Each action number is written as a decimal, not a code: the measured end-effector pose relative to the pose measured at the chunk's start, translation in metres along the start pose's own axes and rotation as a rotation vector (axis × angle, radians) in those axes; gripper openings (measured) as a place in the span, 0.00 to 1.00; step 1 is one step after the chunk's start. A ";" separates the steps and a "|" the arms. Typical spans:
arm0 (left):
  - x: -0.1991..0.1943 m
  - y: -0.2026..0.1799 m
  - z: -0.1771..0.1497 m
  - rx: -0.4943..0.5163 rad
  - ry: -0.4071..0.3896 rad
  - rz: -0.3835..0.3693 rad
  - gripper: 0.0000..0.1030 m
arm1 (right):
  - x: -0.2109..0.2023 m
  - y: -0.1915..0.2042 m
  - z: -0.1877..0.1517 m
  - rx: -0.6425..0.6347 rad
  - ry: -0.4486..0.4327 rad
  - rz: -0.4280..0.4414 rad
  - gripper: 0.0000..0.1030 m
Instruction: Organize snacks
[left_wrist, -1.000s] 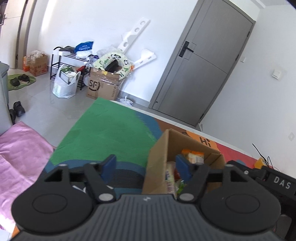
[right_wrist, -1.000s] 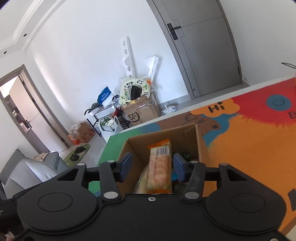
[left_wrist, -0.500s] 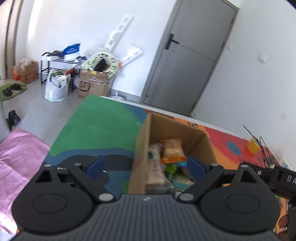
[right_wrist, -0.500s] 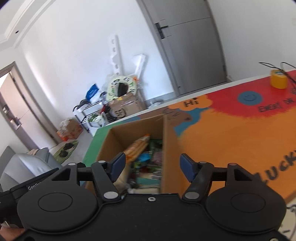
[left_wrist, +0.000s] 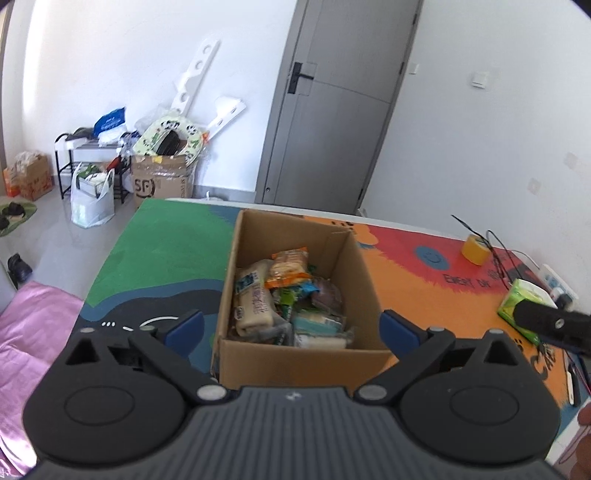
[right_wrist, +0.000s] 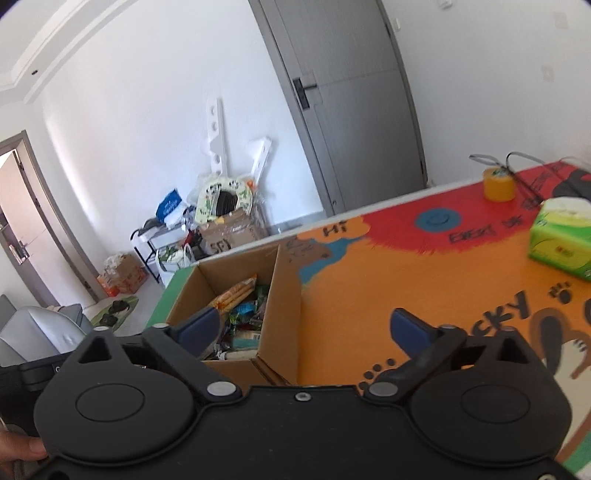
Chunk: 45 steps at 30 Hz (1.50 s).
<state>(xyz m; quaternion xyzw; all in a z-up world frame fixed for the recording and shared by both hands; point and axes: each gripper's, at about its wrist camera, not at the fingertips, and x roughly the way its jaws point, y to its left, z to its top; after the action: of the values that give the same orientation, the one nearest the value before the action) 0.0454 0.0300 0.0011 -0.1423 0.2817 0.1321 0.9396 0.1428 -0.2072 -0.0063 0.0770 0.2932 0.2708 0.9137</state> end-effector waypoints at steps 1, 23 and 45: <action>-0.005 -0.002 -0.001 0.011 -0.008 -0.005 0.99 | -0.007 -0.002 0.000 0.001 -0.010 0.001 1.00; -0.068 -0.013 -0.019 0.092 -0.069 -0.062 1.00 | -0.076 -0.015 -0.024 -0.005 -0.066 -0.085 1.00; -0.078 -0.003 -0.018 0.103 -0.066 -0.049 1.00 | -0.083 -0.004 -0.025 -0.059 -0.059 -0.089 1.00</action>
<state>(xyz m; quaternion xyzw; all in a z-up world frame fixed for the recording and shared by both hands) -0.0254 0.0075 0.0314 -0.0963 0.2532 0.0991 0.9575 0.0739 -0.2561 0.0126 0.0451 0.2613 0.2360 0.9349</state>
